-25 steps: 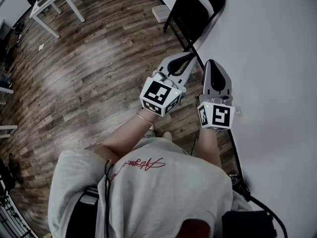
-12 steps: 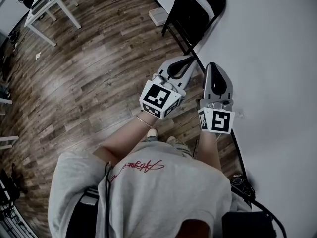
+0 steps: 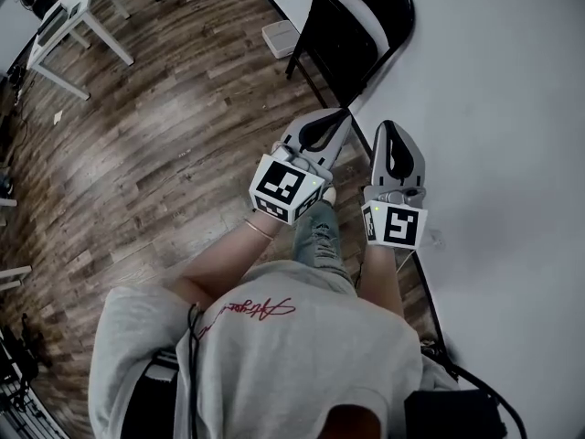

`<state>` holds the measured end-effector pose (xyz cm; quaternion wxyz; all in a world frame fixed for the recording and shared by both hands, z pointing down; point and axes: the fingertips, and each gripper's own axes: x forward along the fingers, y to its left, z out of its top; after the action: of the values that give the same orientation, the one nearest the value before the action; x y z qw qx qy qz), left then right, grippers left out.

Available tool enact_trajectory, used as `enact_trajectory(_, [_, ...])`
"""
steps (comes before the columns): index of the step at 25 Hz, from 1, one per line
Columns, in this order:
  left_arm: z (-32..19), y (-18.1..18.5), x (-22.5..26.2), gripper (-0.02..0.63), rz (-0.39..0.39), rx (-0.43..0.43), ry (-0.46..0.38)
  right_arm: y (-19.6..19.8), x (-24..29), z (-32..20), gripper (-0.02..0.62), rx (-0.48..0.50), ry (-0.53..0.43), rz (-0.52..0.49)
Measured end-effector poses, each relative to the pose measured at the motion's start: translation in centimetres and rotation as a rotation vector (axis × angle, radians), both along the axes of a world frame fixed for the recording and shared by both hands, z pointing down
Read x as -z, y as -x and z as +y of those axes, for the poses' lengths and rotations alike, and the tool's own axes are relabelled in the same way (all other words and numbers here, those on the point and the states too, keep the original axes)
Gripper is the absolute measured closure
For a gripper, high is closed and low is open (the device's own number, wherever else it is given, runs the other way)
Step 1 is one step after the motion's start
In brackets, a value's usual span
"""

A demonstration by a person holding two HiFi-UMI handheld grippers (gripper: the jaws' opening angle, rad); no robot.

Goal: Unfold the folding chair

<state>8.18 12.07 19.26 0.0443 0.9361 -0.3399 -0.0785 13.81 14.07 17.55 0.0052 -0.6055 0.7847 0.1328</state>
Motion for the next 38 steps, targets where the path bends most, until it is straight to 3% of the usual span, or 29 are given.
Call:
enact_trajectory(7, [-15.8, -7.1, 1.4, 0.583, 0.026, 0.097, -0.020, -7.0, 1.3, -15.5, 0.577, 0.049, -0.006, 0.073])
enact_trajectory(14, [-24.9, -11.9, 1.7, 0.582, -0.026, 0.082, -0.059, -10.9, 0.8, -25.1, 0.577, 0.003, 0.048, 0.067])
enact_trajectory(18, [-28.1, -12.8, -0.7, 0.581, -0.062, 0.036, 0.007, -12.6, -2.9, -28.2, 0.569, -0.081, 0.138, 0.043])
enact_trajectory(20, [-29.3, -13.2, -1.7, 0.581, -0.086, 0.012, 0.032, -14.2, -6.1, -29.5, 0.402, -0.142, 0.225, 0.000])
enact_trajectory(22, [-30.3, -13.5, -2.6, 0.581, -0.115, -0.014, 0.027, -15.7, -9.7, -31.0, 0.368, -0.174, 0.315, -0.042])
enact_trajectory(25, [-31.4, -13.7, -4.8, 0.581, -0.159, -0.052, 0.026, -17.3, -15.1, -33.3, 0.350, -0.188, 0.432, -0.091])
enact_trajectory(29, [-33.2, -14.1, -6.9, 0.581, -0.174, -0.067, 0.037, -18.4, -18.6, -37.5, 0.341, -0.165, 0.481, -0.142])
enact_trajectory(38, [-35.4, -13.9, -12.3, 0.580, -0.231, -0.111, 0.078, -16.5, -22.9, -42.2, 0.341, -0.124, 0.486, -0.031])
